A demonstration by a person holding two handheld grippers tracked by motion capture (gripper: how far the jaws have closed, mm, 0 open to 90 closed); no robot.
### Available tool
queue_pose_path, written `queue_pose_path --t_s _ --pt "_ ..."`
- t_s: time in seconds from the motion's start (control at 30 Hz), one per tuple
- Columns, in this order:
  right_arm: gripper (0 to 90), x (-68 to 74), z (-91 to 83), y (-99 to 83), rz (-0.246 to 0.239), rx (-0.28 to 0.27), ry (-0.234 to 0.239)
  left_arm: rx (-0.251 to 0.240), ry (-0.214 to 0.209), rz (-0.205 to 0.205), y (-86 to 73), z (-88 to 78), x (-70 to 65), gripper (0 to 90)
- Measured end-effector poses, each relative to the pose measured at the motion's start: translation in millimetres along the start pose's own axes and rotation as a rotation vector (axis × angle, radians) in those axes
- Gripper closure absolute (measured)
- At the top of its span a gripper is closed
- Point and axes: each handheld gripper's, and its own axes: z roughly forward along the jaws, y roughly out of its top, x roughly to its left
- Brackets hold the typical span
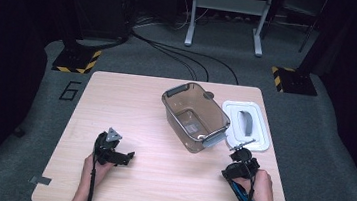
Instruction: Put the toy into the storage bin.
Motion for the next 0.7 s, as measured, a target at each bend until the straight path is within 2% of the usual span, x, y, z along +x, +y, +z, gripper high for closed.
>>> queue_pose_path --t_s 0.13,0.27,0.4,0.63,0.67,0.7 --pt "24.2 -0.9 -2.2 0.3 0.009 -0.006 -0.001 0.003 -0.001 0.001 0.1 -0.2 0.1 1.3" --pt "24.3 -3.3 -7.7 0.1 0.003 -0.032 -0.002 0.000 0.000 0.000 0.0 0.0 0.0 1.4" --pt "24.3 -3.0 -13.5 0.2 0.025 -0.055 -0.022 0.000 -0.001 0.000 0.0 0.0 0.0 1.3" --pt "24.4 -7.0 -26.3 -3.9 0.038 -0.102 -0.028 0.003 -0.001 0.000 0.1 -0.2 0.1 1.4" --pt "24.4 -7.0 -29.0 -4.2 0.050 -0.108 -0.024 0.016 -0.003 0.018 0.3 -1.1 1.2 1.4" --pt "24.4 -8.3 -31.5 -4.5 0.049 -0.118 -0.028 0.012 -0.002 0.016 0.2 -0.8 1.0 1.3"
